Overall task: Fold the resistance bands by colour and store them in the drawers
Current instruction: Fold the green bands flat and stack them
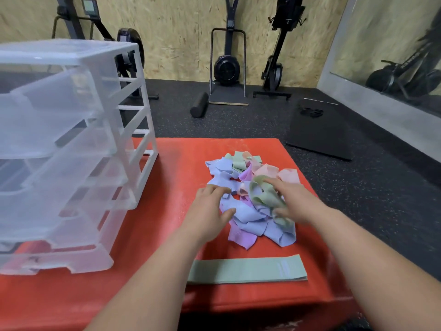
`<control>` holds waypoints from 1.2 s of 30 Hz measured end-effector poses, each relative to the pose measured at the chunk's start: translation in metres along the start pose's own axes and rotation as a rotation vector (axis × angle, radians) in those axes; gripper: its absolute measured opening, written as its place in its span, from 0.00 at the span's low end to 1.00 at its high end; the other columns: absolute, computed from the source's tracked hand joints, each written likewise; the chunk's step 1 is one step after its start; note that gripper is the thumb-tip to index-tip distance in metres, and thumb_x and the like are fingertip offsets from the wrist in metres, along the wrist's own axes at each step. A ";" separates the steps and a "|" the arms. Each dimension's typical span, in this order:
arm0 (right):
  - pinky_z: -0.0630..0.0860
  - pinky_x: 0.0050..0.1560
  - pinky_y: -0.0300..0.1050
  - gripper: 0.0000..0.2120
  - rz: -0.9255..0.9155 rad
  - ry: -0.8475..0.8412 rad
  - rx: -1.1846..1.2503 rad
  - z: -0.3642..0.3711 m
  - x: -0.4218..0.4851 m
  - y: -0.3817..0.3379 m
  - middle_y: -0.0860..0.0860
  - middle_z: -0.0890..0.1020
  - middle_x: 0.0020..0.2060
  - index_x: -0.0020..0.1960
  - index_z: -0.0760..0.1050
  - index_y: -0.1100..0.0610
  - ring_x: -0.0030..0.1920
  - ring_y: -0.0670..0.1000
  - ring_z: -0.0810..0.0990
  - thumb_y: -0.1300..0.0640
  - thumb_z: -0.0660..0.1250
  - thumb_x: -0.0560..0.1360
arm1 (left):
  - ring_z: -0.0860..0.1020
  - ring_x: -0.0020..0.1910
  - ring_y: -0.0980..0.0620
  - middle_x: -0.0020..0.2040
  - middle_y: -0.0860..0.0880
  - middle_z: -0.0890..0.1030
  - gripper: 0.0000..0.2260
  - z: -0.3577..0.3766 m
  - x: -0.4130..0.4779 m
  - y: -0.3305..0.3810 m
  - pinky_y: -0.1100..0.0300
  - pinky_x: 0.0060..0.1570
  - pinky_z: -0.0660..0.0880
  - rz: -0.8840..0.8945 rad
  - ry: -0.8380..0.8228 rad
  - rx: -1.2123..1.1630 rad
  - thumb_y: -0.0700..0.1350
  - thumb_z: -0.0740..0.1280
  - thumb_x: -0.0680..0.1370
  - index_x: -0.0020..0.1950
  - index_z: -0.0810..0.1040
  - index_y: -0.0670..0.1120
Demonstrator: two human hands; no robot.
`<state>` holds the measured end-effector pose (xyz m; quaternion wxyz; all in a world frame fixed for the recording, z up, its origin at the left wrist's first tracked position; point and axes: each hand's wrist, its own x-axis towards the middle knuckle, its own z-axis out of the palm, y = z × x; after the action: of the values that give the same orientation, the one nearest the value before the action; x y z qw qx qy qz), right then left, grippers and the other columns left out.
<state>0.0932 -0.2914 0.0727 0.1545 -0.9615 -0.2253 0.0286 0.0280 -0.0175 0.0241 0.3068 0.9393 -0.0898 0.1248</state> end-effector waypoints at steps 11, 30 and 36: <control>0.77 0.57 0.45 0.25 0.314 0.349 0.326 0.045 -0.053 0.016 0.41 0.86 0.49 0.70 0.75 0.50 0.50 0.47 0.84 0.61 0.73 0.74 | 0.70 0.66 0.46 0.68 0.51 0.75 0.22 0.000 -0.024 0.004 0.54 0.65 0.69 0.046 -0.140 0.093 0.52 0.72 0.79 0.73 0.75 0.53; 0.76 0.55 0.43 0.15 0.446 0.246 0.184 0.048 -0.066 0.045 0.49 0.86 0.48 0.51 0.85 0.47 0.48 0.51 0.83 0.60 0.80 0.68 | 0.72 0.66 0.47 0.66 0.51 0.77 0.20 0.016 -0.025 0.025 0.49 0.65 0.73 0.120 -0.212 0.141 0.56 0.70 0.80 0.71 0.76 0.53; 0.76 0.53 0.39 0.17 0.297 0.503 0.438 0.018 -0.069 0.019 0.44 0.86 0.42 0.60 0.81 0.45 0.45 0.44 0.83 0.60 0.74 0.75 | 0.72 0.65 0.48 0.63 0.52 0.77 0.19 0.012 -0.025 0.032 0.51 0.62 0.73 0.107 -0.194 0.145 0.55 0.70 0.81 0.71 0.76 0.54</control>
<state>0.0374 -0.3329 0.0484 0.4013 -0.9050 -0.0266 -0.1389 -0.0015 -0.0478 0.0253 0.2209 0.9605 -0.1598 0.0555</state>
